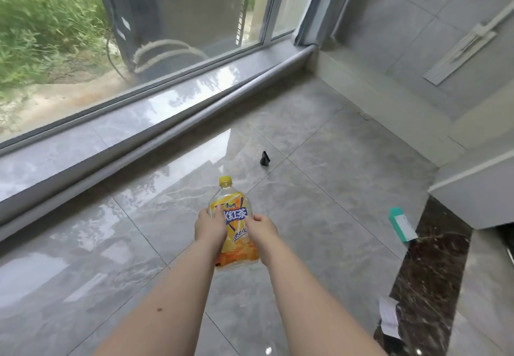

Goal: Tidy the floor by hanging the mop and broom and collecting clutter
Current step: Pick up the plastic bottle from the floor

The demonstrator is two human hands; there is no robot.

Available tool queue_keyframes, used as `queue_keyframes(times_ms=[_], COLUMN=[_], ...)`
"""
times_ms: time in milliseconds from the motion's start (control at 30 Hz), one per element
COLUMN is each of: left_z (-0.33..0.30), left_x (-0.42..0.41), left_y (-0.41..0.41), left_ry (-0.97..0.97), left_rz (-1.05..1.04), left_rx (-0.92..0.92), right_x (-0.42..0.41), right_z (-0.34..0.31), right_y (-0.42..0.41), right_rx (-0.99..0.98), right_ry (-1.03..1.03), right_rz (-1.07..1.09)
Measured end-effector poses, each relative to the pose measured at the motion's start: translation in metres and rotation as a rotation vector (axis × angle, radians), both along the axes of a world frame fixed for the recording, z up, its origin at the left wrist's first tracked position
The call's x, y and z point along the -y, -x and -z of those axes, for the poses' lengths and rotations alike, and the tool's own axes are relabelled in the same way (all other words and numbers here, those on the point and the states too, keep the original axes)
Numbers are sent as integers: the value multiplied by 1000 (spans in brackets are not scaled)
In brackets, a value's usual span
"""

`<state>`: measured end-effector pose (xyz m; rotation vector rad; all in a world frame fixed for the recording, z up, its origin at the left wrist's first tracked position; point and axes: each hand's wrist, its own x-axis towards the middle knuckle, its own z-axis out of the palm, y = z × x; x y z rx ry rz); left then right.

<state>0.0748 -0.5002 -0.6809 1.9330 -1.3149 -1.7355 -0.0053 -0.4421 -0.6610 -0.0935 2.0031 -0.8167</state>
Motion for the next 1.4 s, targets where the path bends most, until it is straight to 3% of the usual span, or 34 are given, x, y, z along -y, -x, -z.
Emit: queue_keyframes(times_ms=[267, 433, 667, 1000, 1400], left_z=[-23, -31, -33, -17, 11], left_x=[-52, -71, -61, 52, 166], left_y=[97, 157, 230, 317, 391], left_ry=[11, 20, -12, 28, -110], left_rz=[126, 124, 48, 99, 116], left_rx=[-20, -41, -58, -117, -130], right_x=[-63, -84, -83, 17, 135], right_z=[-19, -27, -39, -27, -2], right_y=[91, 146, 217, 315, 401], right_rx=[22, 9, 135, 127, 141], right_ry=[52, 76, 114, 199, 161], right_rz=[182, 208, 160, 169, 165])
